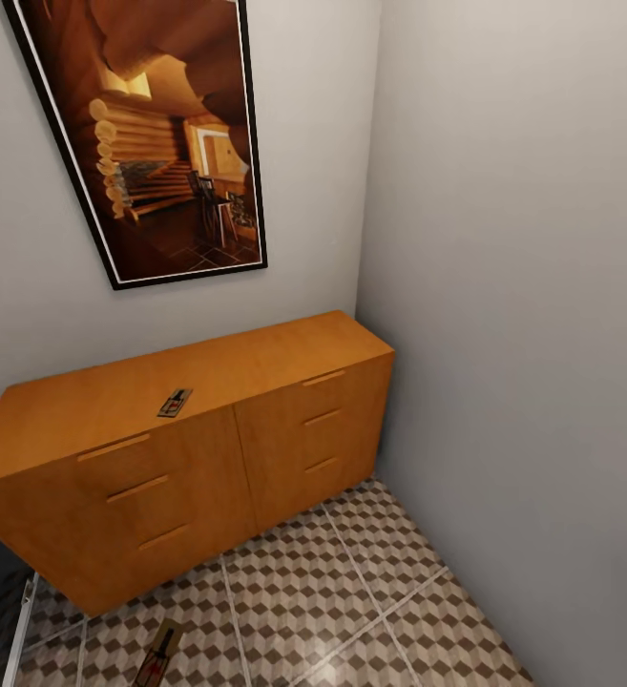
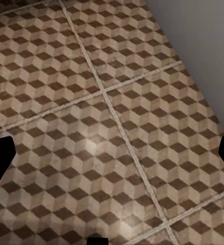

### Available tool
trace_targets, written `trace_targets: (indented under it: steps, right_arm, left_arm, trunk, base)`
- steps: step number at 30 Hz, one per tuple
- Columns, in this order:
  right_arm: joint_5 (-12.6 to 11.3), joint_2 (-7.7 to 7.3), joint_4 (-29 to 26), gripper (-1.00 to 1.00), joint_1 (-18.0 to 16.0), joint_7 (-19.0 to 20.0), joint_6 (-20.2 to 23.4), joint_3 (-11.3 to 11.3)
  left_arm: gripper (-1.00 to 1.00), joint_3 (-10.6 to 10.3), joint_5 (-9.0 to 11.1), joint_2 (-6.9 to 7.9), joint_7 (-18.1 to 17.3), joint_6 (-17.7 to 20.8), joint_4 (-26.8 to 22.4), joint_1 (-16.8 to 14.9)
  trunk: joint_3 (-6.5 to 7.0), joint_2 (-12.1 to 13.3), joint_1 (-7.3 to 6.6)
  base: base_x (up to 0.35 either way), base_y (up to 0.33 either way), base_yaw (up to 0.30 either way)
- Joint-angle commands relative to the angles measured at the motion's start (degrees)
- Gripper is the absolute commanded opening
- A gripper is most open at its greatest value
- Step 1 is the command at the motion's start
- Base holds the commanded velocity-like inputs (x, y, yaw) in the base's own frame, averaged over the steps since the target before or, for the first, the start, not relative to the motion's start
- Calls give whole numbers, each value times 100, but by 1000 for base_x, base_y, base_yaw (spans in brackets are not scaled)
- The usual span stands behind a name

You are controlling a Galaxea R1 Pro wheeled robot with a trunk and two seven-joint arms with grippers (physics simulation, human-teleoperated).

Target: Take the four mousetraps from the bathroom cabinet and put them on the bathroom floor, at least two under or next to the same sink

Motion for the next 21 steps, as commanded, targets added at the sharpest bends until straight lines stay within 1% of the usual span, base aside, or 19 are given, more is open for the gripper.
trace_targets:
  steps: [1,6,8,12,21]
  right_arm:
    - [-60,-4,4,100,-4,-1,-22,42]
    - [-58,3,6,100,-4,-9,-27,36]
    - [-58,4,6,100,-4,-10,-28,35]
    - [-58,3,6,100,-4,-11,-28,29]
    - [-57,3,7,100,-4,-11,-28,26]
  left_arm:
    - [-100,-42,-8,-3,42,-16,12,-4]
    - [-100,-42,-8,-4,42,-16,10,-4]
    - [-100,-42,-8,-4,42,-16,11,-4]
    - [-100,-42,-7,-10,42,-16,10,-4]
    - [-100,-42,-7,-21,42,-3,11,-4]
  trunk:
    - [-6,-4,0]
    - [-6,-4,0]
    - [-6,-4,0]
    - [-6,-4,0]
    - [-6,-4,0]
  base:
    - [0,0,0]
    - [0,0,5]
    - [0,0,109]
    - [0,0,218]
    - [0,0,277]
